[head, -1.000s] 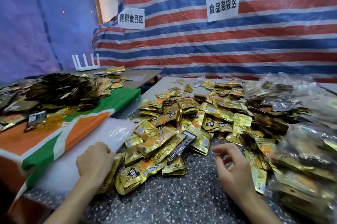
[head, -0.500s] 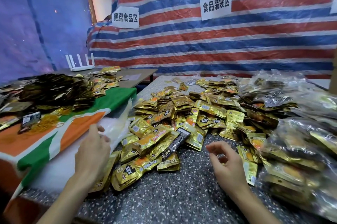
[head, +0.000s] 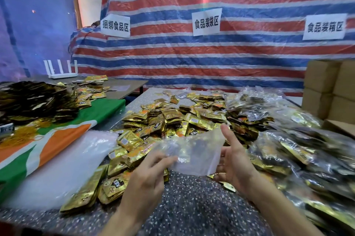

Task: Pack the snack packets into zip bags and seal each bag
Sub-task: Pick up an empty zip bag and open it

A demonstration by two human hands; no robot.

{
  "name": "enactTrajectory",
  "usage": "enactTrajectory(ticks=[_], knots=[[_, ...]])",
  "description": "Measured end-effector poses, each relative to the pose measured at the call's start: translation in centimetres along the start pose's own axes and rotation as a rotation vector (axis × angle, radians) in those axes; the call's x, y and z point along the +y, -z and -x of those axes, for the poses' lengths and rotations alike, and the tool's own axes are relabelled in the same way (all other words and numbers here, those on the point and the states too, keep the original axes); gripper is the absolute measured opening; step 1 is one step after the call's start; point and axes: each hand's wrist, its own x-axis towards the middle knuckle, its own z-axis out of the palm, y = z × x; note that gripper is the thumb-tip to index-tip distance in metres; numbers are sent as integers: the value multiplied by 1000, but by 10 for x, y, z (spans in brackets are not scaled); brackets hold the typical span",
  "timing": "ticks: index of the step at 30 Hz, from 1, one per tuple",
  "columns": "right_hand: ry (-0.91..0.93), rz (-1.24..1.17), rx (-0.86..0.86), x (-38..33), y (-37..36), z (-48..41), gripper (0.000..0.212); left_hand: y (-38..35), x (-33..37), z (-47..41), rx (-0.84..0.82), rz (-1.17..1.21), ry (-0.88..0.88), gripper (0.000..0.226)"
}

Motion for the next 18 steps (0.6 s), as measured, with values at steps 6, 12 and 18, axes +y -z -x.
enactTrajectory(ticks=[6,12,18], knots=[[-80,136,-4,-12,23,35,23,-11,5,12,-78,16,-23,41],[-17,71,-150,-17,32,63,16,-15,17,12,-292,103,210,42],[198,275,-26,-5,4,81,29,3,65,5,-318,680,480,26]])
